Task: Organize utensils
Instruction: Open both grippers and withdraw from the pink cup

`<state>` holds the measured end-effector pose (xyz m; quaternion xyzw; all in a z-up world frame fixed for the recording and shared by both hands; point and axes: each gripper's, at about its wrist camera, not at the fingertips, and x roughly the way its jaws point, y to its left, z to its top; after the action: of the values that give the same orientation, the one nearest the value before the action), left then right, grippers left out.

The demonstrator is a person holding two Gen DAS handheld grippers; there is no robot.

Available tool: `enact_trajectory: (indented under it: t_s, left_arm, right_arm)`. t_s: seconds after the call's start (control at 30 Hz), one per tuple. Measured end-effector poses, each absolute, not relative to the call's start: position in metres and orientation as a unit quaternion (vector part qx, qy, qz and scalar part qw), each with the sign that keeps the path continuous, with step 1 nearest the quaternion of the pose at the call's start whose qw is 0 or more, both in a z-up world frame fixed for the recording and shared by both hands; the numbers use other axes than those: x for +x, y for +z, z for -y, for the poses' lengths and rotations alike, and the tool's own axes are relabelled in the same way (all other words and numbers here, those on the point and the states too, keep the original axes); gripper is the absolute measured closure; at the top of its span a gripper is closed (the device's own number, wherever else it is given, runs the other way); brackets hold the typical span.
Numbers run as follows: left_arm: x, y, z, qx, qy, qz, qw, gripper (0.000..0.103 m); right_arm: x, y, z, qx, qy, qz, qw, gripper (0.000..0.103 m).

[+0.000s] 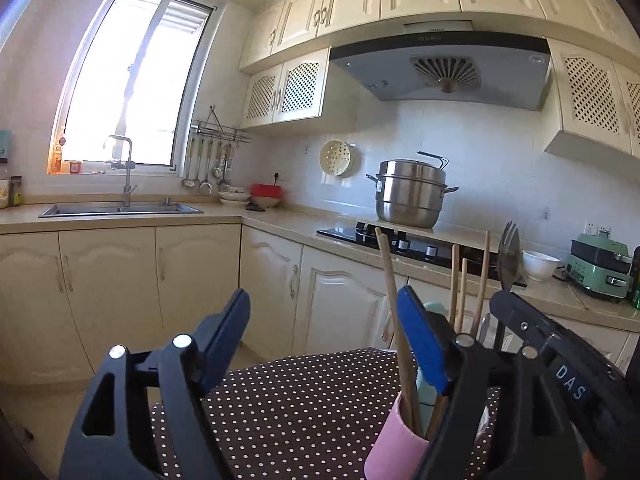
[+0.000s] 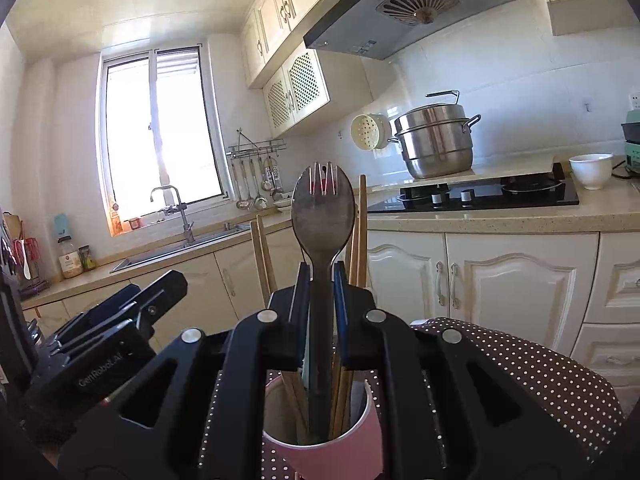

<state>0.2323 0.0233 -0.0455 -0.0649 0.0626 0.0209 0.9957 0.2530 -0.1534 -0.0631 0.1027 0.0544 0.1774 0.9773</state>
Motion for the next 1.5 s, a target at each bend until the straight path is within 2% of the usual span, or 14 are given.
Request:
enact_trajectory:
  t_s: [0.27, 0.43, 0.5, 0.93, 1.0, 1.07, 1.33, 1.5]
  left_arm:
    - [0.224, -0.044, -0.024, -0.058, 0.022, -0.063, 0.996, 0.028]
    - [0.218, -0.038, -0.024, -0.052, 0.026, -0.057, 0.997, 0.028]
    - [0.215, -0.037, -0.024, -0.052, 0.028, -0.055, 0.997, 0.027]
    - [0.178, -0.023, -0.015, -0.039, 0.027, -0.042, 0.998, 0.024]
    - [0.172, -0.023, -0.013, -0.042, 0.022, -0.052, 0.998, 0.022]
    - [0.168, -0.025, -0.012, -0.046, 0.010, -0.070, 0.996, 0.022]
    - [0.170, -0.062, -0.006, -0.079, -0.061, -0.232, 0.968, 0.022]
    - [0.179, -0.102, 0.003, -0.072, -0.077, -0.343, 0.933, 0.022]
  right_arm:
    - [0.248, -0.064, 0.152, 0.097, 0.169, -0.058, 0.979, 0.090]
    - [0.241, -0.061, 0.153, 0.099, 0.160, -0.055, 0.981, 0.080]
    - [0.237, -0.060, 0.155, 0.100, 0.158, -0.050, 0.981, 0.072]
    - [0.202, -0.046, 0.164, 0.093, 0.155, -0.047, 0.982, 0.072]
    - [0.196, -0.046, 0.167, 0.090, 0.153, -0.051, 0.983, 0.066]
    - [0.190, -0.047, 0.171, 0.084, 0.150, -0.061, 0.983, 0.059]
    - [0.168, -0.072, 0.182, 0.046, 0.141, -0.122, 0.981, 0.059]
    - [0.162, -0.101, 0.193, 0.038, 0.128, -0.188, 0.973, 0.054]
